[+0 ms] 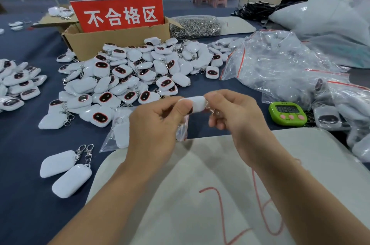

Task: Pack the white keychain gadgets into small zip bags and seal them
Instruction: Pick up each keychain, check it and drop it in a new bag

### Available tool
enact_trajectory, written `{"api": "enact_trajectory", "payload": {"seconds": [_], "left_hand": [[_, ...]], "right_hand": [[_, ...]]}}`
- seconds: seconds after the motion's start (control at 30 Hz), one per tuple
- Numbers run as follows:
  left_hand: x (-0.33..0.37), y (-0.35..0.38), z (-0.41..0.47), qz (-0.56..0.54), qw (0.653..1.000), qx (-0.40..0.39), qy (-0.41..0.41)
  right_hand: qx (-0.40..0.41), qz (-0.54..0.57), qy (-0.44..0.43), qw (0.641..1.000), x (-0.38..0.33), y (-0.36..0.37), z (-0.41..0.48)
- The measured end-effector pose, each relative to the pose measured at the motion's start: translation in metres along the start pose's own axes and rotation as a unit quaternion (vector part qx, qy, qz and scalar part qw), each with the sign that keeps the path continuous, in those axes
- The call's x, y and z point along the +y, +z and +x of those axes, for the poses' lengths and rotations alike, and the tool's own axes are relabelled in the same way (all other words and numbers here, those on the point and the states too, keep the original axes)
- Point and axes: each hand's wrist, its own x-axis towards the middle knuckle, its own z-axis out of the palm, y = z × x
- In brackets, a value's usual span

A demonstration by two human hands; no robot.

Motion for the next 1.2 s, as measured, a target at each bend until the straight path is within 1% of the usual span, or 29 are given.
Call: {"api": "enact_trajectory", "payload": {"seconds": [0.07, 0.13, 0.2, 0.27, 0.33, 0.37, 0.43, 0.5, 0.53, 0.6, 0.63, 0.7, 0.77, 0.93, 1.0, 1.1, 1.2], "left_hand": [[0.001, -0.001, 0.001, -0.026, 0.999, 0.004, -0.035], [0.002, -0.001, 0.001, -0.050, 0.997, -0.002, -0.057], [0.001, 0.000, 0.001, -0.069, 0.995, -0.016, -0.071], [0.002, 0.001, -0.001, -0.079, 0.994, -0.026, -0.075], [0.003, 0.001, -0.002, -0.072, 0.995, -0.012, -0.065], [0.003, 0.000, -0.002, -0.049, 0.997, 0.007, -0.052], [0.002, -0.002, -0.004, 0.033, 0.998, 0.055, -0.011], [0.001, -0.003, -0.006, 0.166, 0.983, 0.080, 0.019], [0.003, -0.003, -0.008, 0.252, 0.965, 0.069, 0.015], [0.007, 0.003, -0.011, 0.390, 0.920, 0.005, -0.029], [0.008, 0.006, -0.012, 0.426, 0.903, -0.025, -0.054], [0.009, 0.009, -0.010, 0.456, 0.885, -0.048, -0.074], [0.008, 0.008, -0.008, 0.451, 0.888, -0.048, -0.075], [0.007, 0.006, -0.011, 0.351, 0.935, -0.033, -0.044], [0.006, 0.006, -0.013, 0.323, 0.946, -0.023, -0.018], [0.006, 0.005, -0.015, 0.300, 0.954, 0.001, 0.026], [0.006, 0.005, -0.016, 0.288, 0.957, 0.013, 0.033]], "right_hand": [[-0.043, 0.012, -0.017, 0.999, -0.001, -0.001, -0.002], [-0.086, -0.002, -0.030, 0.996, -0.001, -0.002, -0.005], [-0.084, -0.019, -0.043, 0.995, -0.001, -0.001, -0.007], [-0.063, -0.021, -0.041, 0.997, 0.000, -0.001, -0.007], [-0.041, -0.013, -0.034, 0.998, 0.000, -0.002, -0.005], [-0.024, -0.003, -0.032, 0.999, 0.000, -0.002, -0.004], [0.019, 0.015, -0.026, 0.999, 0.001, -0.005, 0.000], [0.063, 0.011, -0.018, 0.998, 0.004, -0.009, 0.004], [0.081, -0.005, -0.014, 0.997, 0.006, -0.010, 0.005], [0.101, -0.063, -0.009, 0.993, 0.010, -0.010, 0.007], [0.102, -0.098, -0.010, 0.990, 0.012, -0.008, 0.007], [0.098, -0.154, -0.014, 0.983, 0.015, -0.004, 0.006], [0.089, -0.181, -0.018, 0.979, 0.017, -0.003, 0.004], [0.037, -0.204, -0.028, 0.978, 0.018, -0.001, 0.003], [0.035, -0.166, -0.025, 0.985, 0.017, 0.002, 0.003], [0.067, -0.096, -0.009, 0.993, 0.018, 0.006, 0.006], [0.083, -0.072, -0.010, 0.994, 0.019, 0.010, 0.011]]}}
